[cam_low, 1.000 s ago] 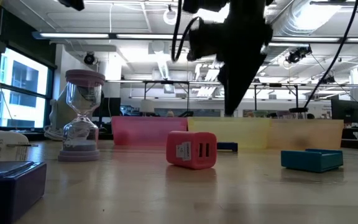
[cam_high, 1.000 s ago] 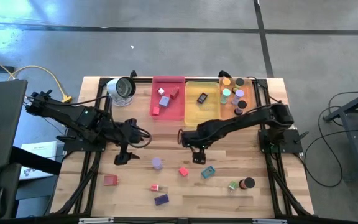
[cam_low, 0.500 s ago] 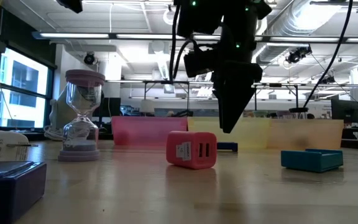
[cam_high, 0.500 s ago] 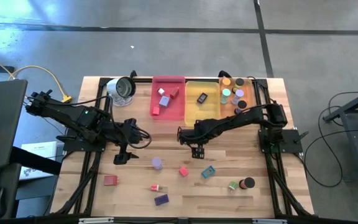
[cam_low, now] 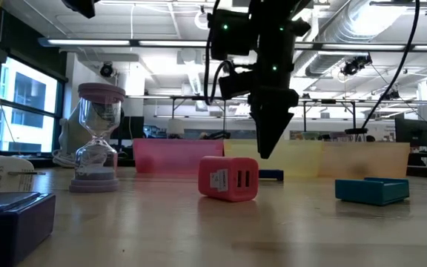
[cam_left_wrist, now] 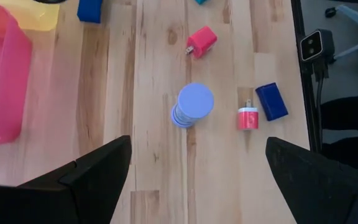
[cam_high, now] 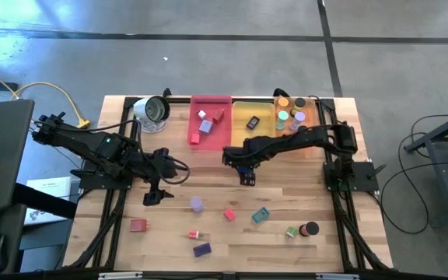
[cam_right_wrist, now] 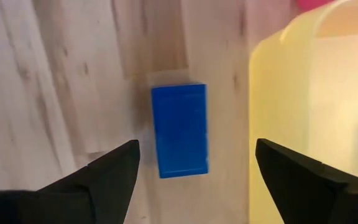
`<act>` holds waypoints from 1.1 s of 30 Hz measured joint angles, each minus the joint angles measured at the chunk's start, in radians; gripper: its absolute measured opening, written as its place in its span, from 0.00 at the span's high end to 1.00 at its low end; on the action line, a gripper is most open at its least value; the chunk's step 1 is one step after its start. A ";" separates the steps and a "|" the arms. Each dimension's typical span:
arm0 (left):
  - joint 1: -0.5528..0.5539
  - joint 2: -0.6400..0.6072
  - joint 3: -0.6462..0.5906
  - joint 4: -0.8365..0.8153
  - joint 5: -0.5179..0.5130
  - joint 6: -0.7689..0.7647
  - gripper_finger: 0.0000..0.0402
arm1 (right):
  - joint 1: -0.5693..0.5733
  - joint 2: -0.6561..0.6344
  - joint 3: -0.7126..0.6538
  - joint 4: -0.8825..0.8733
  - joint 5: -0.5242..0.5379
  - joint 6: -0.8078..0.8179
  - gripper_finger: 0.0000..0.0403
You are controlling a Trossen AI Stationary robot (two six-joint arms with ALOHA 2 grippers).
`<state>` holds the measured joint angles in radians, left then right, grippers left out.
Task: Pick & Place Office items
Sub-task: Adjust the yellow bin, then put the blue digital clock into the yellow bin
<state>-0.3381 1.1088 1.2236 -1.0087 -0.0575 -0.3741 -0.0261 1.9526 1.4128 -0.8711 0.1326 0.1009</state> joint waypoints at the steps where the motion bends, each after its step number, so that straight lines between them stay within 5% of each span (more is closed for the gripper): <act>1: 0.000 0.000 0.000 -0.001 0.000 -0.006 0.10 | -0.007 0.000 0.000 0.000 0.000 -0.001 0.23; 21: 0.000 0.000 0.000 -0.001 0.000 -0.069 0.10 | -0.093 0.000 0.001 -0.006 -0.039 -0.071 0.23; 33: 0.000 0.000 0.000 -0.003 0.000 -0.072 0.10 | 0.014 0.000 0.001 -0.023 -0.082 -0.058 0.23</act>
<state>-0.3382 1.1088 1.2236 -1.0112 -0.0574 -0.4458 -0.0116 1.9526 1.4136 -0.8944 0.0509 0.0429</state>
